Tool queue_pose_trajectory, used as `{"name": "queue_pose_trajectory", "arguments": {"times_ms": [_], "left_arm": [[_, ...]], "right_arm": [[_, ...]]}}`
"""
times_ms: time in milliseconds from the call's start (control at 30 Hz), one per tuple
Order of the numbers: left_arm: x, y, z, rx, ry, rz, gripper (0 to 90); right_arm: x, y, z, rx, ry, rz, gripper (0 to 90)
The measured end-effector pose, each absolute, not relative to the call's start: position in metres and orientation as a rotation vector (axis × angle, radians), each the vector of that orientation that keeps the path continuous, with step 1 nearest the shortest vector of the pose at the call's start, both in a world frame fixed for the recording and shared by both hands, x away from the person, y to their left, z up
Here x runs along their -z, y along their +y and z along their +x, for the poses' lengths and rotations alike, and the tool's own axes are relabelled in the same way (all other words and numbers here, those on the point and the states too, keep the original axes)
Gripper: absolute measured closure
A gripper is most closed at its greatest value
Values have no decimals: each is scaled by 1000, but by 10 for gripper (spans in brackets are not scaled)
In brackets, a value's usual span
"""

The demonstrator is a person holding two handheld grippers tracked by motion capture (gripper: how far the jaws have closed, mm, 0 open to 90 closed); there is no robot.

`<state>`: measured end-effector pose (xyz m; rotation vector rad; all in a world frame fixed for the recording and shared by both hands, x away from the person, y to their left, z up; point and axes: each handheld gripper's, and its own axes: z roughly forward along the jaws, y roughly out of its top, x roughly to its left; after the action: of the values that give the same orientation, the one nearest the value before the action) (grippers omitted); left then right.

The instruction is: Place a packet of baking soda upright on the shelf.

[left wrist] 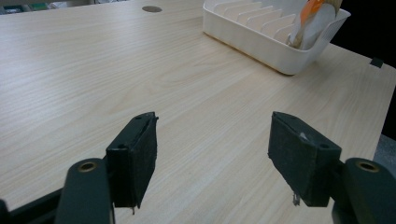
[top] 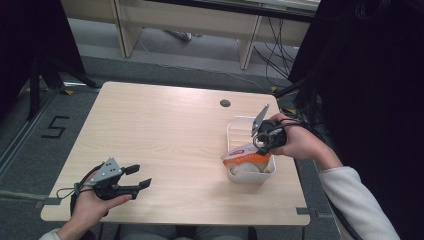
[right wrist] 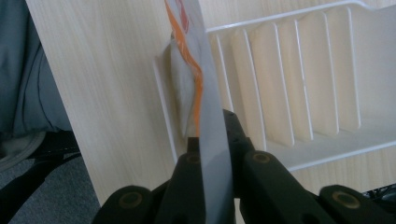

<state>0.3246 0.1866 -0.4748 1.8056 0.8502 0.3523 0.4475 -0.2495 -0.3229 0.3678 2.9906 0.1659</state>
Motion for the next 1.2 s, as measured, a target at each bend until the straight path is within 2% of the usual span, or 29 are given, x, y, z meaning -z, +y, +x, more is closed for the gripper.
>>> {"name": "queue_pose_trajectory", "arguments": {"times_ms": [633,700,733,767,800,833,867,933,1200], "left_arm": [[474,184,324,-352,847,1801,319],[475,184,324,-351,849,1801,318],[475,184,324,-351,849,1801,316],[475,184,325,-348,846,1798,315],[475,184,325,-349,847,1798,314],[475,184,325,-349,847,1798,313],[475,184,325,-348,846,1798,313],[475,184,325,-344,845,1801,312],[475,184,324,-348,846,1801,310]], "right_arm": [[331,-261,450,-119,2986,437,900],[331,-261,450,-121,2971,449,834],[331,-261,450,-121,2971,449,834],[332,-261,450,-170,2940,456,740],[331,-261,450,-174,2922,474,700],[331,-261,450,-174,2922,474,700],[329,-259,447,-236,2910,517,632],[325,-256,447,-262,2926,449,575],[310,-236,436,-512,2857,478,479]]}}
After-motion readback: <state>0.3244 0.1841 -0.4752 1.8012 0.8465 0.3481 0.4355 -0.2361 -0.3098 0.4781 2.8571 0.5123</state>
